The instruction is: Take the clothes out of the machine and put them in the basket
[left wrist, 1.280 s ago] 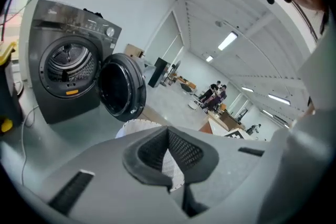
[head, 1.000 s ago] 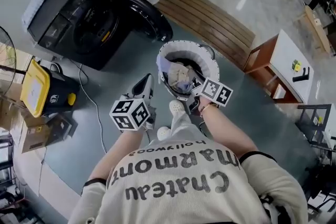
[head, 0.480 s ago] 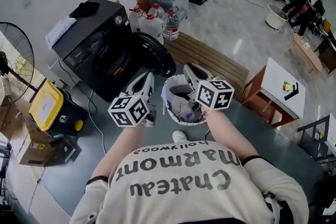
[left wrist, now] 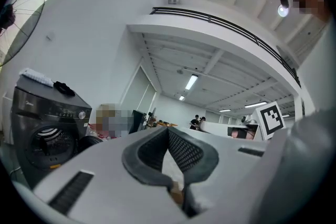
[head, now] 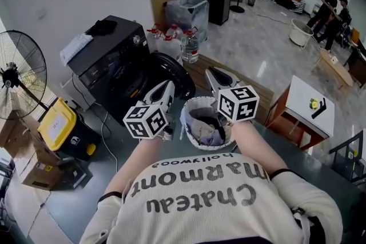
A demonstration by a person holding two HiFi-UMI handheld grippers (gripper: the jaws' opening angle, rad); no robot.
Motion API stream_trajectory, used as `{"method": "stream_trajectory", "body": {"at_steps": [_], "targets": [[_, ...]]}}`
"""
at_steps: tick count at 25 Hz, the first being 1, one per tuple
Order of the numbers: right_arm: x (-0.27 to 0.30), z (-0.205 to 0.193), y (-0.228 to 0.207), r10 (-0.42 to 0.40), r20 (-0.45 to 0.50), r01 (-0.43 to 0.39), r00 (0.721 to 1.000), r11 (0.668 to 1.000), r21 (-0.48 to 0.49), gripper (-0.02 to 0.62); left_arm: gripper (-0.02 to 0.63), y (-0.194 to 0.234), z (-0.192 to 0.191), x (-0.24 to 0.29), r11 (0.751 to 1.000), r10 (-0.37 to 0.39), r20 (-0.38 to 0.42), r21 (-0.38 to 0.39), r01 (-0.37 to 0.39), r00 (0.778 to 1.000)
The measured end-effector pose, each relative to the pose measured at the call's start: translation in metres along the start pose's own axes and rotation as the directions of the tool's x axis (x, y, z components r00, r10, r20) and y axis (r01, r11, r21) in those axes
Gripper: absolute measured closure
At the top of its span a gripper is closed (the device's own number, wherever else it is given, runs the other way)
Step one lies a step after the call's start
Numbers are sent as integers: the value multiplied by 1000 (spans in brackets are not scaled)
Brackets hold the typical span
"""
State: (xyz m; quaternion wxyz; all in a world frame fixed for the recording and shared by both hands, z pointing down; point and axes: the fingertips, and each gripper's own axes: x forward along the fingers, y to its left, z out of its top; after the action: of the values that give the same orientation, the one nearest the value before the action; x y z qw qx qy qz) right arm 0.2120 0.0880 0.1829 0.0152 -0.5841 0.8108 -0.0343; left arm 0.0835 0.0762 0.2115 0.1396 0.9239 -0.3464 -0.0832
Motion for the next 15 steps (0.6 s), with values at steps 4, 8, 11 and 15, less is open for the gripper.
{"method": "stream_trajectory", "body": {"at_steps": [4,8,11,15], "targets": [[8,5,-17,5,-4,-5,1000,1000,4,541,598,-1,12,13,1000,24,19,17,-24,1000],[16,9,-39,18,-21,-18,1000,1000,-5,541,598,-5,25,29,998,55,56,20,-57,997],[18,14,-59,26,-27,-27,999,1000,-6,541,598,-12,27,43,998,67,73,13,-68,995],[19,18,-77,35,-16,-35,999,999,1,541,598,-18,23,52,996,86,73,20,-87,994]]}}
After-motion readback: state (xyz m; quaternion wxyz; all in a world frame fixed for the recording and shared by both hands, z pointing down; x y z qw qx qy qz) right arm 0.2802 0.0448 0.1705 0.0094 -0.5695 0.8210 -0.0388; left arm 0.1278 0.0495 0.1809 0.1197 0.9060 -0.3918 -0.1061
